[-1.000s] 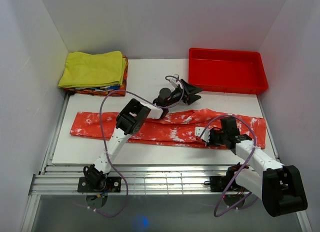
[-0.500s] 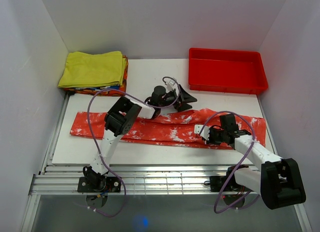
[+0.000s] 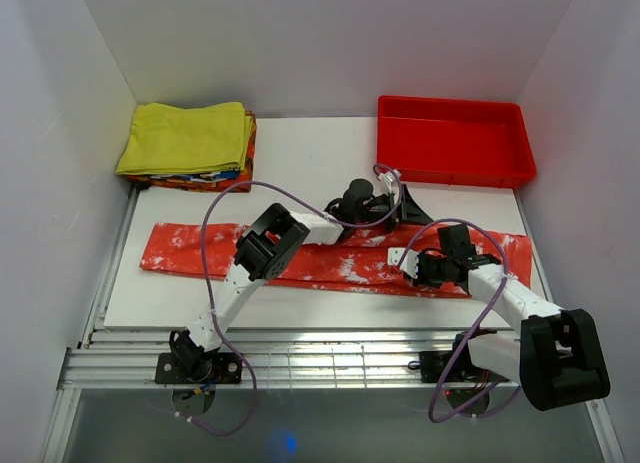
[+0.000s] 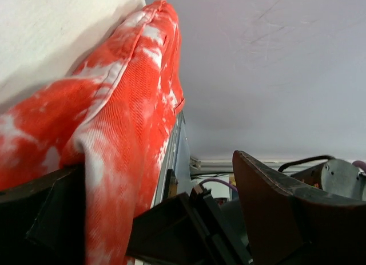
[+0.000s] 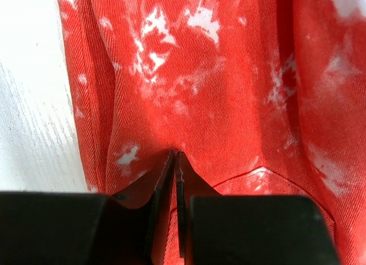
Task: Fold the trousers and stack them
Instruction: Fold the trousers
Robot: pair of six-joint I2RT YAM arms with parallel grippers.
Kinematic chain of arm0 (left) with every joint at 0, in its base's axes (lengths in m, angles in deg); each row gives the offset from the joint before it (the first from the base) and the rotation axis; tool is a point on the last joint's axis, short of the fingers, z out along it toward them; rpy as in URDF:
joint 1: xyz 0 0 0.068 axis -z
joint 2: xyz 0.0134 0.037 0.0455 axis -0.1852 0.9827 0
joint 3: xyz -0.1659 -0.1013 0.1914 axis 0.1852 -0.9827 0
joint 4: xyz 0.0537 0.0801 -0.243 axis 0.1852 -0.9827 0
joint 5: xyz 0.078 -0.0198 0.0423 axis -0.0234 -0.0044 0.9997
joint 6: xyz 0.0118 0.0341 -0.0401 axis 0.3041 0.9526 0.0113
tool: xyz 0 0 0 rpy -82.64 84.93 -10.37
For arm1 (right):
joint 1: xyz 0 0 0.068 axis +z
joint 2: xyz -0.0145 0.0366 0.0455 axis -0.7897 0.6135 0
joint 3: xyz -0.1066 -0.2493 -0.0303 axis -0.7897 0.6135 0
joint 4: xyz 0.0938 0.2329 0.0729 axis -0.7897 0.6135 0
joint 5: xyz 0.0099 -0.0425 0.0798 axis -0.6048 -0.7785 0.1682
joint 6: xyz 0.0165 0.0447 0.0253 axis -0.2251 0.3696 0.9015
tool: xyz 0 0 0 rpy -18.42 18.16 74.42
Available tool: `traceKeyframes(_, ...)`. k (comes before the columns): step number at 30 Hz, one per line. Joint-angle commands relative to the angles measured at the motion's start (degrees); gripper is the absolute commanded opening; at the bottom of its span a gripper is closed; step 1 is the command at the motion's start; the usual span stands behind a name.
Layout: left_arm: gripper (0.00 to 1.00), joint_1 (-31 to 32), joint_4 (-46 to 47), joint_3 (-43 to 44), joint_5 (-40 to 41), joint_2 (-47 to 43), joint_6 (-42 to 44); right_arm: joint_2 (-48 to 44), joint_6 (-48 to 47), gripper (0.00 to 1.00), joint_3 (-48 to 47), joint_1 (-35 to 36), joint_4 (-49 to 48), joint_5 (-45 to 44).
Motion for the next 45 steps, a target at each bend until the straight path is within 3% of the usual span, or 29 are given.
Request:
traceKeyframes(1,0.98,-0.2,0.5,5.8,4.0,3.0,-1.5,1.7,-1.0,0.13,2.3,0.1,11.4,-0.5)
traceKeyframes(8,0.98,-1.4,13.1,14.5,12.9,10.3,-5.1,2.2,-2.3,0.12,2.5,0.2,13.8,-0.4)
traceKeyframes(18,0.98,-7.4,14.7,20.5,13.9,12.3,1.4,2.4,-4.5,0.11,3.3,0.3,17.1,-0.3)
traceKeyframes(25,0.98,-11.4,9.7,20.2,10.0,7.4,8.3,2.0,-4.4,0.13,0.8,0.3,18.7,0.7)
traceKeyframes(29,0.98,-13.7,4.6,12.1,6.8,-1.0,17.2,0.7,-2.3,0.26,-3.0,0.3,20.7,2.8)
traceKeyframes(35,0.98,-20.8,-11.7,1.9,10.1,-15.7,31.0,-2.7,5.3,0.37,-10.6,0.3,21.3,4.6)
traceKeyframes(38,0.98,-26.2,-22.5,-0.3,4.5,-22.2,40.0,-2.1,14.6,0.37,-16.1,-0.5,18.2,1.4)
traceKeyframes(42,0.98,-32.6,-54.7,0.3,-0.1,-30.4,55.3,2.4,21.9,0.37,-22.5,-6.6,16.8,-0.3)
traceKeyframes(43,0.98,-35.1,-59.9,-0.6,-0.2,-32.1,61.9,4.8,22.7,0.37,-24.6,-8.2,17.8,-0.3)
traceKeyframes(45,0.98,-38.8,-70.9,-3.0,1.0,-37.5,67.2,7.1,23.2,0.38,-26.5,-12.4,20.1,-0.1)
